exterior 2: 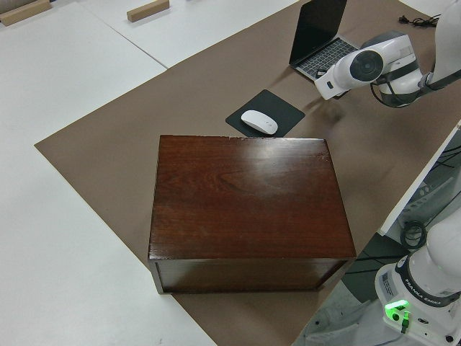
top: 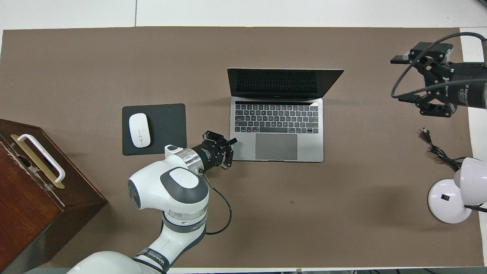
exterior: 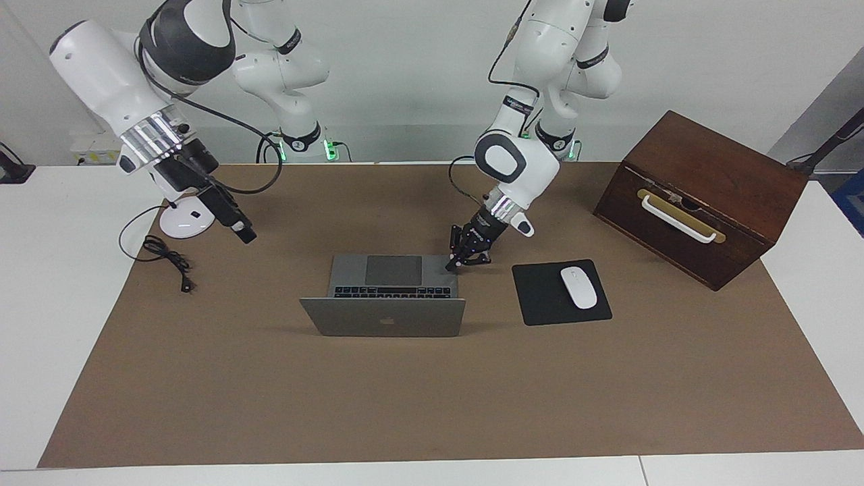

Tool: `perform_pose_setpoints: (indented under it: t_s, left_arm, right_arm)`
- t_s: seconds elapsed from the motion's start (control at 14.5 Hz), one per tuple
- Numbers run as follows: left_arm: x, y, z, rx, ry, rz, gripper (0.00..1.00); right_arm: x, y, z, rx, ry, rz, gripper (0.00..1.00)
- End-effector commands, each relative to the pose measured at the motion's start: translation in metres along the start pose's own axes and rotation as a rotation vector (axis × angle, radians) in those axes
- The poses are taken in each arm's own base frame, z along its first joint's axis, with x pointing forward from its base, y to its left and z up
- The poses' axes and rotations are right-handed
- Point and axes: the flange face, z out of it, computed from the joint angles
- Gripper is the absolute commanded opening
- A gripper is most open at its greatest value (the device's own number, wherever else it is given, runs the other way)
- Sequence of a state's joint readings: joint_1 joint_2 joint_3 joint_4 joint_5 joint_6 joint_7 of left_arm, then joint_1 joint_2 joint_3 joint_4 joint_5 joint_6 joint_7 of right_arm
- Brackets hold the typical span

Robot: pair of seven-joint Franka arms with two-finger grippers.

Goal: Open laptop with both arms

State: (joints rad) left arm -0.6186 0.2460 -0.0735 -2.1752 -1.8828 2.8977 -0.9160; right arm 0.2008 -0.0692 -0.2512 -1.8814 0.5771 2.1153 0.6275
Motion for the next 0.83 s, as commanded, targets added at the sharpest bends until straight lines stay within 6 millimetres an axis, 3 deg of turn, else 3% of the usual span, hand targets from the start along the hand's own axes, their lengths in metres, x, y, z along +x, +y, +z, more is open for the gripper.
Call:
perform_pose_setpoints:
  t_s: [0.0,0.34,0.76]
  left_arm:
    - [-0.003,0.028,-0.016,-0.057,-0.006,0.107,0.0]
    - [-0.01,0.095,-0.041,-0.111,0.019,0.317,0.0]
    - [-0.009,0.165,-0.069,-0.141,0.072,0.514,0.0]
  right_arm:
    - [0.0,-0.002,-0.021,-0.063,0.01,-0.132,1.0]
    - [-0.018,0.002,-0.056,-0.218,0.032,-0.4,1.0]
    - [-0.022,0.008,-0.066,-0.442,0.017,-0.67,1.0]
